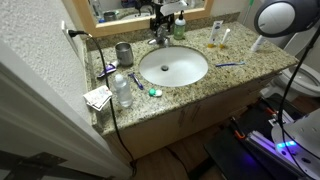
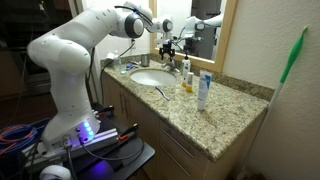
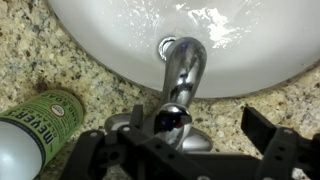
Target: Close the faucet, move the cup to the right of the counter, then pick the toothbrush and put it in the cup
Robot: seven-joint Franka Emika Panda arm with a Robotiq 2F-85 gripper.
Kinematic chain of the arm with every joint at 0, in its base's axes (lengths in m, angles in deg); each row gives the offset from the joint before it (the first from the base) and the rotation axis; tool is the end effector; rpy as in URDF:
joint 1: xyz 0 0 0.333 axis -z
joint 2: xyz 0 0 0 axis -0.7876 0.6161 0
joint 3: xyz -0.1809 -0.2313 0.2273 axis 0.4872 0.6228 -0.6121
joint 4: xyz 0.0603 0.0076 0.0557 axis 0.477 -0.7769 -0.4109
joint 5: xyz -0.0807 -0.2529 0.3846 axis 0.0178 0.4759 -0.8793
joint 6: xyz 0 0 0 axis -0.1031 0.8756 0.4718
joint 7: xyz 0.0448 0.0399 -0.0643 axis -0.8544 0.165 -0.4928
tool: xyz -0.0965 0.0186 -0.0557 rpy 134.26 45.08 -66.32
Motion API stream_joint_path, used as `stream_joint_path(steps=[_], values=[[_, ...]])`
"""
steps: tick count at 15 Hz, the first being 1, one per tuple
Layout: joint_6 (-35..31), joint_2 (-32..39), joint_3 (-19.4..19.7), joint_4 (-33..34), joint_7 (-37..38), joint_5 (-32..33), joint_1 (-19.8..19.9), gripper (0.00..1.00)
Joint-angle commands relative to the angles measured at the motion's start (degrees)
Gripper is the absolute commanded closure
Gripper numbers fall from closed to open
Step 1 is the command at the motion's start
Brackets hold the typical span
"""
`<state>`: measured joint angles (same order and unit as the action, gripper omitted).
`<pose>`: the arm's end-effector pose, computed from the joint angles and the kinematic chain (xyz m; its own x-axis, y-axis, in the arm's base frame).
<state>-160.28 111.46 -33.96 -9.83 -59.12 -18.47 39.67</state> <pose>0.8892 0.2092 0.3263 0.9957 0.0904 -0.0201 0.0910 -0.9953 0.0340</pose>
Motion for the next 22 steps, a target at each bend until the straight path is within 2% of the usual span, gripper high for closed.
stream_joint_path(steps=[1, 3, 12, 16, 22], values=[[0.4, 0.1, -0.1, 0.1, -0.5, 0.0, 0.1, 0.26], [0.7, 0.0, 0.1, 0.0, -0.5, 0.2, -0.1, 0.32], [3.4, -1.8, 0.9, -0.6, -1.8, 3.4, -0.7, 0.95], [6.4, 0.9, -0.7, 1.6, -6.2, 3.2, -0.9, 0.93], [2.6, 6.8, -2.2, 6.6, -8.9, 1.5, -0.3, 0.93]])
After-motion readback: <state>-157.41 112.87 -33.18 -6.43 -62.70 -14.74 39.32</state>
